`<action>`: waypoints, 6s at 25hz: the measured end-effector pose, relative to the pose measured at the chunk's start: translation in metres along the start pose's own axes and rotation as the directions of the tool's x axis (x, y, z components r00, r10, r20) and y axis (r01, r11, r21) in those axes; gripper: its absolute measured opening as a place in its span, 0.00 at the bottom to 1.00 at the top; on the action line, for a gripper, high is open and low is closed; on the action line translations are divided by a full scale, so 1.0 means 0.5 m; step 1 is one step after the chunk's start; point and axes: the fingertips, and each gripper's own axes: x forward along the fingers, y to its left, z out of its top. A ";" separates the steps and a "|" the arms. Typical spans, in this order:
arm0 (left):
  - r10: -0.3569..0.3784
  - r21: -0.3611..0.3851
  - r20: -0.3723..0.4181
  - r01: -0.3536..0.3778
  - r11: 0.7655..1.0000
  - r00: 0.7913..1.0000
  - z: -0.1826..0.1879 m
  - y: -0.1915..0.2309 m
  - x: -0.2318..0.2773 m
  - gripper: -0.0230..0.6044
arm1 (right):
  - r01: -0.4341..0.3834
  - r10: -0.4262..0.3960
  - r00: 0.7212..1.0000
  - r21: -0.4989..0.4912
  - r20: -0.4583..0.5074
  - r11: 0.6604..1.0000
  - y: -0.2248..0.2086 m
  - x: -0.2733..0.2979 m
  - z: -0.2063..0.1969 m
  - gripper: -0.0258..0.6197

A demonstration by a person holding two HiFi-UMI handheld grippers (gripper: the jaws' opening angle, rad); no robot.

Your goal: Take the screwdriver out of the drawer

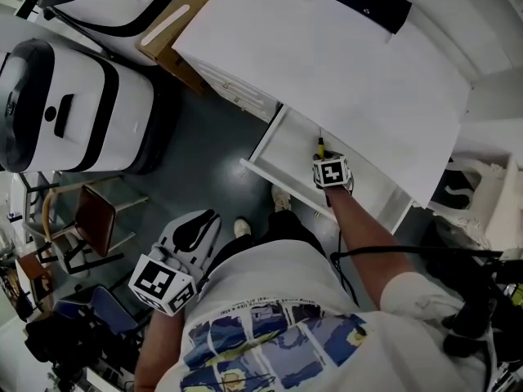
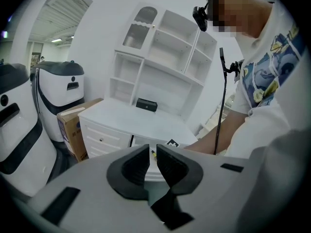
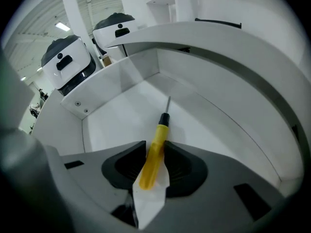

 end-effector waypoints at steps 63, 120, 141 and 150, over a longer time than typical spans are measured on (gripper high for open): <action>-0.198 0.166 0.166 0.171 0.971 0.966 -0.159 0.035 -0.338 0.06 | -0.081 0.136 0.953 -0.206 0.271 0.975 0.439 -0.554 -0.066 0.19; -0.256 0.205 0.115 0.230 0.951 0.960 -0.218 -0.002 -0.349 0.06 | -0.106 0.186 0.922 -0.238 0.341 0.965 0.555 -0.638 -0.122 0.19; -0.275 0.200 0.106 0.250 0.947 0.956 -0.201 0.004 -0.325 0.06 | -0.103 0.179 0.925 -0.232 0.335 0.967 0.545 -0.630 -0.108 0.19; -0.274 0.198 0.101 0.251 0.948 0.956 -0.206 0.000 -0.321 0.06 | -0.108 0.183 0.925 -0.231 0.334 0.967 0.543 -0.625 -0.115 0.19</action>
